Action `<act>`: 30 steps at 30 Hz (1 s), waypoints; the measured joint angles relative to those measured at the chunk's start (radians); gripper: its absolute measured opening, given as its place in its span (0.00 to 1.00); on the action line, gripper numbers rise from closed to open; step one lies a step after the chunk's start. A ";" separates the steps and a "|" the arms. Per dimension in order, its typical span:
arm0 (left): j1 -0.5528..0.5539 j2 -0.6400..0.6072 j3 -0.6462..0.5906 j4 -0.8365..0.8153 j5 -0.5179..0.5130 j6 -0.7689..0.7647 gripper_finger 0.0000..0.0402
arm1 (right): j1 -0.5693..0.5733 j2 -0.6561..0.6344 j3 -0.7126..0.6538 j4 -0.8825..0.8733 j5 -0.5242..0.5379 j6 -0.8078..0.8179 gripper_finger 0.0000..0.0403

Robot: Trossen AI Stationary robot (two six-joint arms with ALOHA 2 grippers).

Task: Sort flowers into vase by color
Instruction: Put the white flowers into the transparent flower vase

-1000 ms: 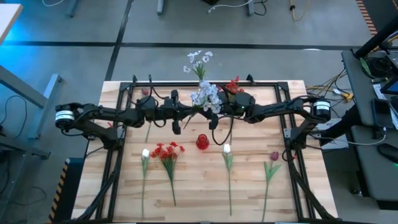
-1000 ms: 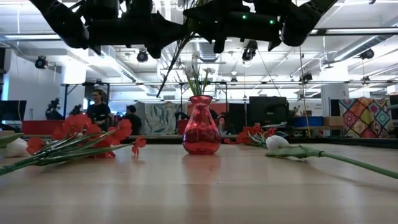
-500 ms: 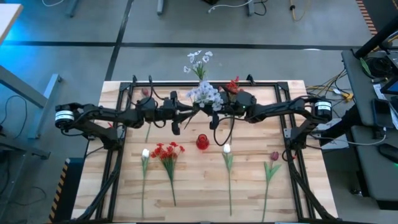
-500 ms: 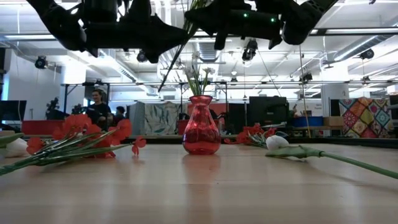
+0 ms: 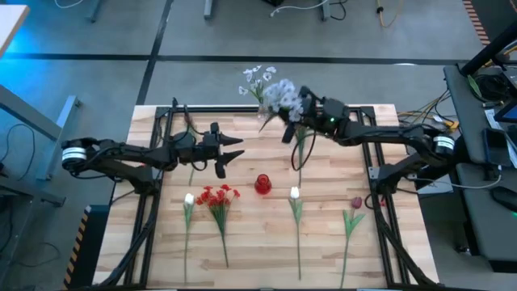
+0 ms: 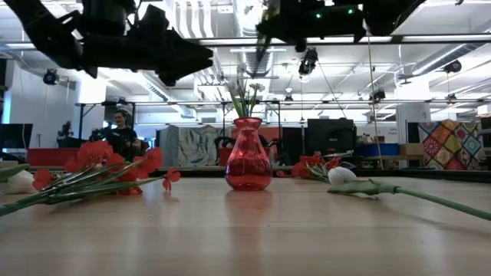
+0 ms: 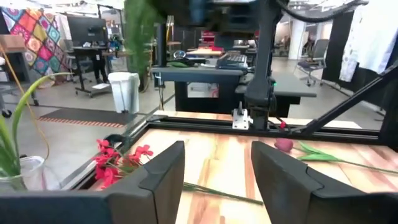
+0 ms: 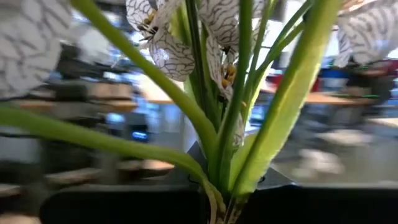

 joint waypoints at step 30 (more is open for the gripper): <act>-0.002 -0.108 -0.119 -0.002 -0.076 0.007 0.43 | -0.242 0.323 0.209 0.092 -0.012 -0.078 0.03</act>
